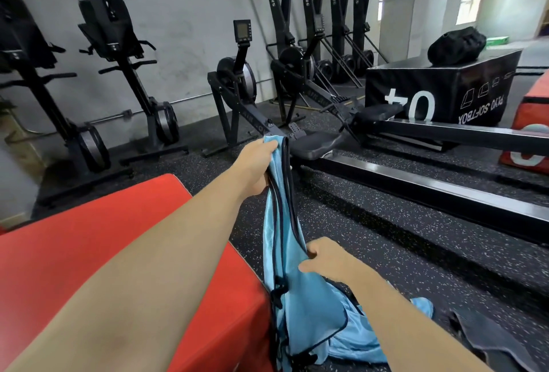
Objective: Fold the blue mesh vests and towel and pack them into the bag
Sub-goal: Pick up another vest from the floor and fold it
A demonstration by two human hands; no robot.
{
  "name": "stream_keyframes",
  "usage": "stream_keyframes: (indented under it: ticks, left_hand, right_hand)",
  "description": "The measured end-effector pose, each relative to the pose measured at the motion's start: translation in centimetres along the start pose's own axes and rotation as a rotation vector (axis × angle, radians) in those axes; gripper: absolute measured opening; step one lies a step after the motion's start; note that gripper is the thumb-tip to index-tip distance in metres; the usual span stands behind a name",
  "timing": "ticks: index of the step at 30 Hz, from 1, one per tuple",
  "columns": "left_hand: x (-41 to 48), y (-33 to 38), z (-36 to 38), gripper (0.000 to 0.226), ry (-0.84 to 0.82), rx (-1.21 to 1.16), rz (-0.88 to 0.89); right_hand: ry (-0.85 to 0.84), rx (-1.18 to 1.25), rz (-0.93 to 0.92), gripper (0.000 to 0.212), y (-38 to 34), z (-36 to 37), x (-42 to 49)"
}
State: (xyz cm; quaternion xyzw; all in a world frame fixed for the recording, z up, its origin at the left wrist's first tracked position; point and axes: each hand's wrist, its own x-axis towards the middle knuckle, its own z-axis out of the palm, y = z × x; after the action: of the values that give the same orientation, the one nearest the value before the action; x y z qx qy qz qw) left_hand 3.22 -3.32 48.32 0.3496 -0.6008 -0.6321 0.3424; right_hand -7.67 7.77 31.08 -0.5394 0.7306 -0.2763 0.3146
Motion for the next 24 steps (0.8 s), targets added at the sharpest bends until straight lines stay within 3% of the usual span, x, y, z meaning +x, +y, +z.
stream_keyframes:
  ticks: [2, 4, 7, 9, 12, 16, 19, 24]
  left_hand:
    - [0.4, -0.2, -1.2, 0.026, 0.065, 0.039, 0.025]
    - [1.0, -1.1, -2.8, 0.022, 0.128, 0.227, 0.049]
    - [0.6, -2.9, -4.1, 0.016, 0.146, 0.434, 0.008]
    - [-0.2, -3.9, -4.1, 0.020, 0.066, 0.414, -0.079]
    - [-1.6, -4.7, -3.1, 0.029, -0.186, 0.328, -0.206]
    - [-1.9, -6.1, -2.1, 0.043, -0.335, 0.618, -0.130]
    - [-1.9, -6.1, -2.2, 0.029, -0.351, 0.715, -0.124]
    - [-1.5, -5.9, -2.6, 0.040, -0.277, 0.756, -0.031]
  right_hand:
    - [0.017, -0.014, -0.002, 0.029, 0.1, -0.4, 0.2]
    - [0.043, 0.047, 0.006, 0.027, -0.1, -1.2, 0.2]
    - [0.077, 0.069, -0.017, 0.037, -1.3, -2.8, 0.2]
    - [0.090, 0.052, -0.045, 0.038, -2.4, -3.6, 0.2]
    - [0.088, 0.036, -0.105, 0.038, -3.7, -4.7, 0.2]
    - [0.043, 0.006, -0.156, 0.029, -5.1, -6.2, 0.1]
    - [0.041, 0.008, -0.168, 0.031, -5.3, -6.9, 0.0]
    - [0.047, 0.007, -0.118, 0.024, -4.9, -7.3, 0.1]
